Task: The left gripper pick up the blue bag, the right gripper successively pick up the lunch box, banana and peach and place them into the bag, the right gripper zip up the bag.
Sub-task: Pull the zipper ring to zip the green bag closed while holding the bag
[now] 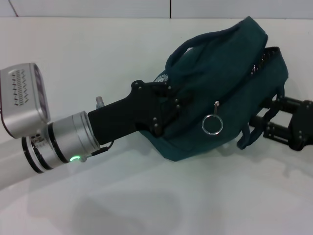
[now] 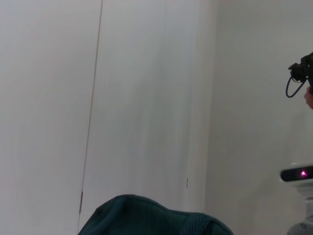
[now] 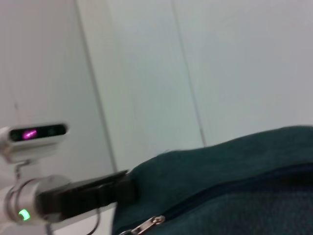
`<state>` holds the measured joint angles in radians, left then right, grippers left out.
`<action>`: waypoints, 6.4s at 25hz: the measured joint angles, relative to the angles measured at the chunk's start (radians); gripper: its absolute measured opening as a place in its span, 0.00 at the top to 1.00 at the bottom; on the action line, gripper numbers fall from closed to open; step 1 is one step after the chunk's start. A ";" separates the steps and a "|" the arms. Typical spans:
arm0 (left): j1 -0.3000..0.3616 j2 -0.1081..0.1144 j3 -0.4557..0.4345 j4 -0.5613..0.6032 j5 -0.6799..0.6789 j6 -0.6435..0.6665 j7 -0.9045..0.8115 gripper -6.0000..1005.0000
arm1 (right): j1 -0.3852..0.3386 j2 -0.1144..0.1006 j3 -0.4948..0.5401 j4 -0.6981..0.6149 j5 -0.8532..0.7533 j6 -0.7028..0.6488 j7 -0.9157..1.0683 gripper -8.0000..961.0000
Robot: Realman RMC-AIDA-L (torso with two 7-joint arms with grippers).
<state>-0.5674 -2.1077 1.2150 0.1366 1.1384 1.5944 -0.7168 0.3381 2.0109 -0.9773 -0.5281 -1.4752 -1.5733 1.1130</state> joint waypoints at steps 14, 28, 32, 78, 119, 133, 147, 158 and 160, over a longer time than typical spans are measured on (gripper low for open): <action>0.036 0.000 0.094 0.000 0.000 0.107 0.144 0.94 | 0.085 0.002 -0.003 0.001 0.055 0.056 0.001 0.38; 0.037 0.000 0.104 -0.078 -0.132 0.091 0.157 0.94 | -0.017 -0.008 0.015 -0.058 0.072 -0.166 0.009 0.39; 0.029 0.000 0.104 -0.078 -0.132 0.081 0.157 0.94 | -0.044 -0.007 0.010 -0.092 0.074 -0.297 -0.005 0.39; 0.015 0.000 0.094 -0.074 -0.178 0.027 0.138 0.94 | -0.052 -0.001 -0.349 -0.384 0.042 -0.029 0.108 0.39; 0.037 0.000 0.166 -0.075 -0.118 0.103 0.173 0.94 | -0.090 -0.006 -0.053 -0.243 0.119 -0.132 0.015 0.39; 0.020 0.000 0.167 -0.075 -0.129 0.098 0.170 0.94 | -0.029 0.000 -0.156 -0.160 0.116 -0.135 -0.189 0.40; 0.026 0.000 0.167 -0.075 -0.129 0.096 0.169 0.94 | -0.061 0.002 -0.401 -0.416 0.118 0.117 -0.178 0.43; 0.028 0.000 0.167 -0.075 -0.130 0.095 0.171 0.94 | -0.058 0.002 -0.428 -0.451 0.149 0.200 -0.182 0.45; 0.028 0.000 0.167 -0.075 -0.130 0.095 0.172 0.94 | -0.057 0.002 -0.434 -0.452 0.156 0.214 -0.184 0.46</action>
<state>-0.5399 -2.1077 1.3821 0.0614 1.0086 1.6890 -0.5451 0.2812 2.0126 -1.4116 -0.9798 -1.3190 -1.3596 0.9295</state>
